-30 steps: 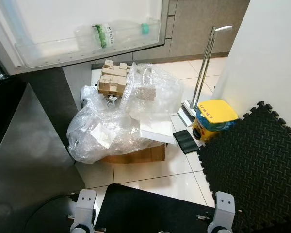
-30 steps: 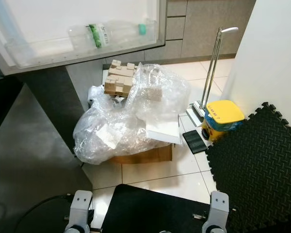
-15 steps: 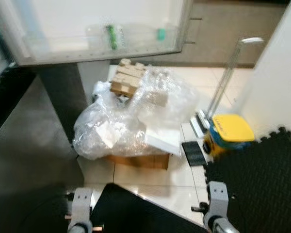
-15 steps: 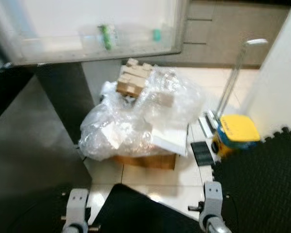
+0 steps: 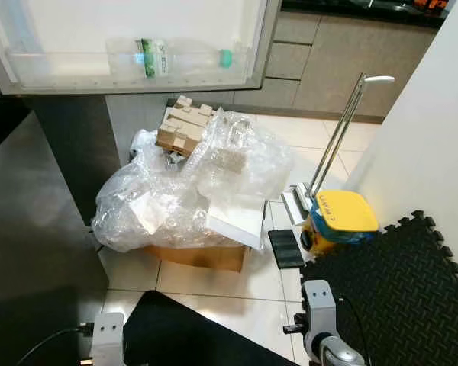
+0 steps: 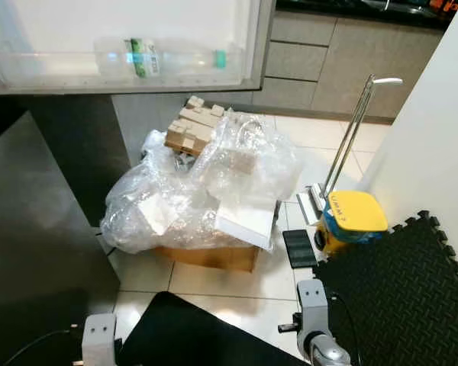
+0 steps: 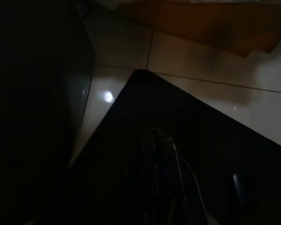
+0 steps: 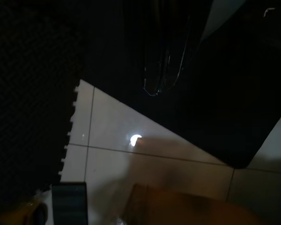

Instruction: Restocking fridge

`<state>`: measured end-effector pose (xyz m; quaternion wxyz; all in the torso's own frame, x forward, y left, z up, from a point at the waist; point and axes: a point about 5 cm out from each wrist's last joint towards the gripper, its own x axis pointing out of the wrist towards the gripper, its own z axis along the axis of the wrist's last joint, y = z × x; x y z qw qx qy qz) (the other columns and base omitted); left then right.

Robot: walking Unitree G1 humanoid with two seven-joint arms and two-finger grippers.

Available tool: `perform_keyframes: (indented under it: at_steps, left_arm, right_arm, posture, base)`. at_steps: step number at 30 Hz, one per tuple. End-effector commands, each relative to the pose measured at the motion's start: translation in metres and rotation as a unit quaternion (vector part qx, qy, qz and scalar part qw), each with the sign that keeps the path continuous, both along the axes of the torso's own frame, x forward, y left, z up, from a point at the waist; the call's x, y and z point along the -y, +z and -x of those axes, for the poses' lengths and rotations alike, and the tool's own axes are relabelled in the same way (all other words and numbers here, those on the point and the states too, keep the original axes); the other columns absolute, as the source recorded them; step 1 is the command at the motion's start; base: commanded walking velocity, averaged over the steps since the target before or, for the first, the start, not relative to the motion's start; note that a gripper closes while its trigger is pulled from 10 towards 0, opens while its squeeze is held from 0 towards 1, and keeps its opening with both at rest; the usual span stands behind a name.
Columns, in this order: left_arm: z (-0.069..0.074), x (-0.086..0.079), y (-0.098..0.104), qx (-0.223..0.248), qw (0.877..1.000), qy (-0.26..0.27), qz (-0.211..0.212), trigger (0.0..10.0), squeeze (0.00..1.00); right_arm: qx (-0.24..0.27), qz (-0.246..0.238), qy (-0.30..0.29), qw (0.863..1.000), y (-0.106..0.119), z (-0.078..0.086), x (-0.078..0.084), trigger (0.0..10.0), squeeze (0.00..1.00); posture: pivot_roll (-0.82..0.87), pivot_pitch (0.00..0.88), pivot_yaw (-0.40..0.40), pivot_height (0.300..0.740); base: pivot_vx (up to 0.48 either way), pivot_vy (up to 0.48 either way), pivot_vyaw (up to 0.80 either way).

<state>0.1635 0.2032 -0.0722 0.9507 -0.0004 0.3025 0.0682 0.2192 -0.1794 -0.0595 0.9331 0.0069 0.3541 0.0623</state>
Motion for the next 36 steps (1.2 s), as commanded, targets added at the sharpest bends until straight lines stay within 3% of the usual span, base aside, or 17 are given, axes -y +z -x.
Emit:
perform_keyframes:
  at_steps: [1, 4, 6, 17, 36]
  left_arm:
    - [0.000, -0.002, 0.001, 0.003, 1.000, -0.010, -0.016, 10.0, 0.00]
    - [-0.001, -0.002, 0.002, 0.002, 1.000, -0.017, -0.019, 10.0, 0.00]
    - [-0.009, -0.004, 0.007, 0.014, 0.999, -0.024, -0.043, 10.0, 0.00]
    - [-0.030, -0.004, 0.016, 0.036, 0.999, -0.018, -0.031, 10.0, 0.00]
    - [-0.029, -0.004, 0.016, 0.035, 0.999, -0.022, -0.033, 10.0, 0.00]
  right_arm:
    - [-0.015, -0.002, -0.011, 1.000, -0.006, 0.009, -0.001, 10.0, 0.00]
    - [-0.015, -0.004, -0.018, 1.000, -0.008, 0.012, 0.000, 10.0, 0.00]
    - [-0.005, -0.007, -0.035, 0.999, -0.008, 0.016, 0.002, 10.0, 0.00]
    - [0.006, -0.011, -0.059, 0.998, -0.006, 0.014, 0.006, 10.0, 0.00]
    - [0.003, -0.011, -0.056, 0.998, -0.007, 0.014, 0.003, 10.0, 0.00]
  posture:
    - [-0.05, 0.090, -0.075, 0.740]
    - [-0.05, 0.090, -0.070, 0.740]
    - [-0.07, 0.088, -0.050, 0.740]
    - [-0.09, 0.078, -0.014, 0.740]
    - [-0.09, 0.068, -0.008, 0.740]
  base:
    - [0.000, 0.000, 0.00]
    - [0.000, 0.000, 0.00]
    - [0.000, 0.000, 0.00]
    - [0.208, 0.000, 0.00]
    - [0.181, 0.000, 0.00]
